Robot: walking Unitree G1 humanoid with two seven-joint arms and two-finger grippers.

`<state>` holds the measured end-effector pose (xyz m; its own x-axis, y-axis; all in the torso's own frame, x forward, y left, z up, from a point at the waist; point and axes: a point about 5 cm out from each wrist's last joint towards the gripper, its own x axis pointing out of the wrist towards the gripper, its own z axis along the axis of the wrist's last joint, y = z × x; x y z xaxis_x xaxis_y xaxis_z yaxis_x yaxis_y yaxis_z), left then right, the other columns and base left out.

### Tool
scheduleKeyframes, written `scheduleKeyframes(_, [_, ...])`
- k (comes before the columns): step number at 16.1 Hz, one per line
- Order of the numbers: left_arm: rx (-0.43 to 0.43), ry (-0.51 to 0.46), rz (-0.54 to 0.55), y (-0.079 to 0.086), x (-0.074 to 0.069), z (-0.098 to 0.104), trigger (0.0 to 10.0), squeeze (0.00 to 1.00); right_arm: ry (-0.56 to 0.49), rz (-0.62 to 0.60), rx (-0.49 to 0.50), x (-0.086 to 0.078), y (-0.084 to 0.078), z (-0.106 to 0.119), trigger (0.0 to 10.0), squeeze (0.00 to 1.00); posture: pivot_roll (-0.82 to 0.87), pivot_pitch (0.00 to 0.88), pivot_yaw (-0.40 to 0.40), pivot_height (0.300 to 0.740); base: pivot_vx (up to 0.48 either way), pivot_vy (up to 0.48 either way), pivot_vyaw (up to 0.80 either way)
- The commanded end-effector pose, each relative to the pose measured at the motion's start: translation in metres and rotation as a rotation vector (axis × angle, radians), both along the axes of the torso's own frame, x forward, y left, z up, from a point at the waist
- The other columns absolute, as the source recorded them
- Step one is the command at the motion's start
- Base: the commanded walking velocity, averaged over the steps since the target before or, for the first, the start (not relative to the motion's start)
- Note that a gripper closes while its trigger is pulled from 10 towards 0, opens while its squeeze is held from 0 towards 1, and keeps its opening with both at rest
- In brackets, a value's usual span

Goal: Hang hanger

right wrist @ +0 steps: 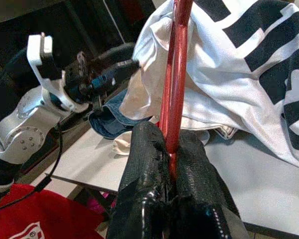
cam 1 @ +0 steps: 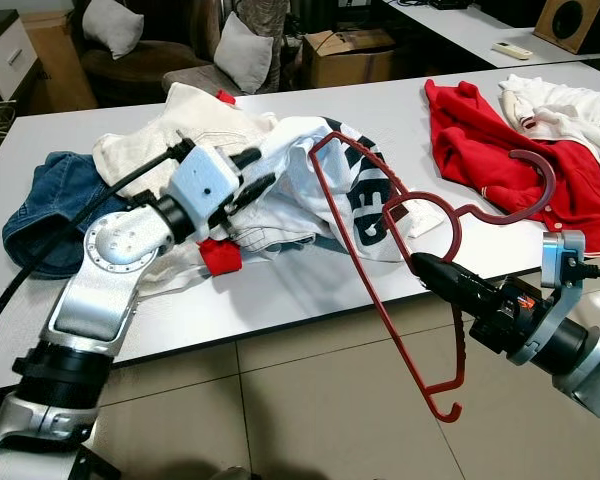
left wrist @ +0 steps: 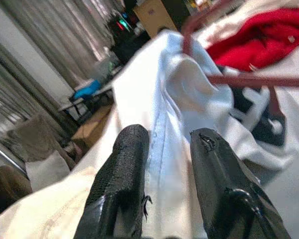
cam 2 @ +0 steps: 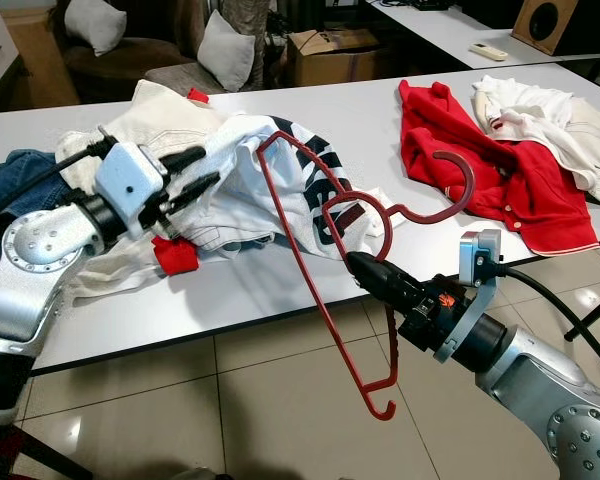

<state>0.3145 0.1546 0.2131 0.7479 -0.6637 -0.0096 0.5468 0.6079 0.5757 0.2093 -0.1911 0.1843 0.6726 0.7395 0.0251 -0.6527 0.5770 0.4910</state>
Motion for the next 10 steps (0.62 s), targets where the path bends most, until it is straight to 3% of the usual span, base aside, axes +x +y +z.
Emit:
scheduleKeyframes(1, [0.061, 0.018, 0.036, 0.004, 0.002, -0.009, 10.0, 0.0, -0.032, 0.012, 0.006, 0.0, 0.0, 0.006, 10.0, 0.0, -0.21, 0.0, 0.009, 0.74, 0.0, 0.0, 0.0])
scheduleKeyframes(9, [0.134, -0.018, 0.182, 0.023, 0.014, -0.009, 10.0, 0.0, -0.035, 0.011, 0.012, -0.001, 0.002, 0.005, 10.0, 0.0, -0.21, 0.0, 0.011, 0.74, 0.0, 0.0, 0.0])
scheduleKeyframes(10, [0.13, -0.016, 0.182, 0.022, 0.014, -0.009, 8.8, 0.0, -0.035, 0.012, 0.013, 0.0, 0.002, 0.006, 10.0, 0.0, -0.21, 0.0, 0.011, 0.74, 0.0, 0.0, 0.0])
